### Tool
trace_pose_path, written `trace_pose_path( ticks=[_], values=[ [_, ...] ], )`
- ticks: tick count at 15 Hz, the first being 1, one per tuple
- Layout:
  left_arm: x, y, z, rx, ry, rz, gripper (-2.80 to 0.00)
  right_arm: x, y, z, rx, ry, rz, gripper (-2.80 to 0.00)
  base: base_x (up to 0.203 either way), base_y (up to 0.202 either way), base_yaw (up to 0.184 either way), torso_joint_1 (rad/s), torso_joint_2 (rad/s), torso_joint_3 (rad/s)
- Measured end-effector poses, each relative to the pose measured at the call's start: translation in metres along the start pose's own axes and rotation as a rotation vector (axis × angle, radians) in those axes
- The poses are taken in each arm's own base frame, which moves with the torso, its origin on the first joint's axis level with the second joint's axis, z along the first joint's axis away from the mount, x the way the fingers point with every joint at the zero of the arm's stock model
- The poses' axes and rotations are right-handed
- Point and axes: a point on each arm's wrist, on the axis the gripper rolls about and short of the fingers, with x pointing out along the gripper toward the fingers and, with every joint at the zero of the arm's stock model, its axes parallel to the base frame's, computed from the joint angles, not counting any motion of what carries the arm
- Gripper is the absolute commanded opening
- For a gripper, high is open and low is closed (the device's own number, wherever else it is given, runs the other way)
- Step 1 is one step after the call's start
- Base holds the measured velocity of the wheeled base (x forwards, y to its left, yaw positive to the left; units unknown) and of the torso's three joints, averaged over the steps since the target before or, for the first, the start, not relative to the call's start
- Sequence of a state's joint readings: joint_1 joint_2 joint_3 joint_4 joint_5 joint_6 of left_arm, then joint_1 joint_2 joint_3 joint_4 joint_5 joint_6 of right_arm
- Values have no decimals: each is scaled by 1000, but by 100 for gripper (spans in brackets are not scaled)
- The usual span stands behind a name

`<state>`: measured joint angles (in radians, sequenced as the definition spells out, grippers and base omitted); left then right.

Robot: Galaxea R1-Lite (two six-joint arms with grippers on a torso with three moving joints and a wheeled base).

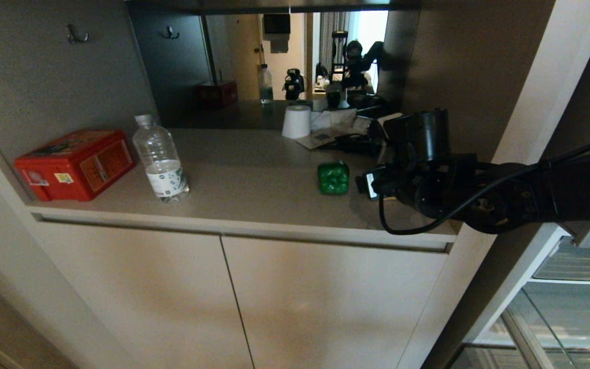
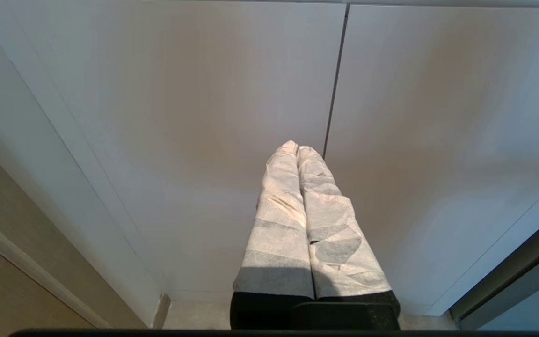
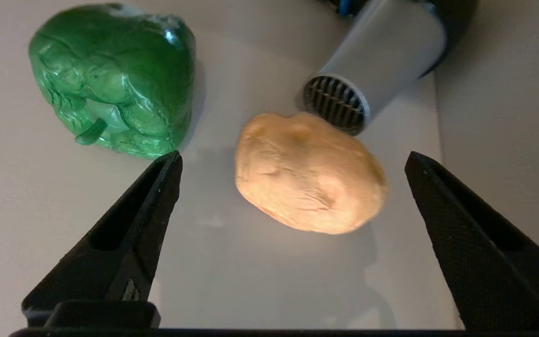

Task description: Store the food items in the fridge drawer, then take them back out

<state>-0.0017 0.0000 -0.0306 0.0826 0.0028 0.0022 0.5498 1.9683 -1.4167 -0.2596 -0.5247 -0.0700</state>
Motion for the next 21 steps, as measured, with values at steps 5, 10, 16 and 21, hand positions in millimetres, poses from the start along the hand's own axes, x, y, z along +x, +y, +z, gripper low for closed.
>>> trace_pose_path(
  ticks=[5, 10, 16, 21],
  values=[
    [0, 0, 0, 0, 0, 0, -280, 20, 9, -8, -17, 36, -4, 0, 0, 0, 0, 0, 0, 0],
    [0, 0, 0, 0, 0, 0, -280, 32, 3, -19, -28, 81, -37, 0, 0, 0, 0, 0, 0, 0],
    [0, 0, 0, 0, 0, 0, -280, 27, -6, -20, -42, 120, -67, 0, 0, 0, 0, 0, 0, 0],
    [0, 0, 0, 0, 0, 0, -280, 15, -10, -9, -12, 88, -54, 0, 0, 0, 0, 0, 0, 0]
  ],
)
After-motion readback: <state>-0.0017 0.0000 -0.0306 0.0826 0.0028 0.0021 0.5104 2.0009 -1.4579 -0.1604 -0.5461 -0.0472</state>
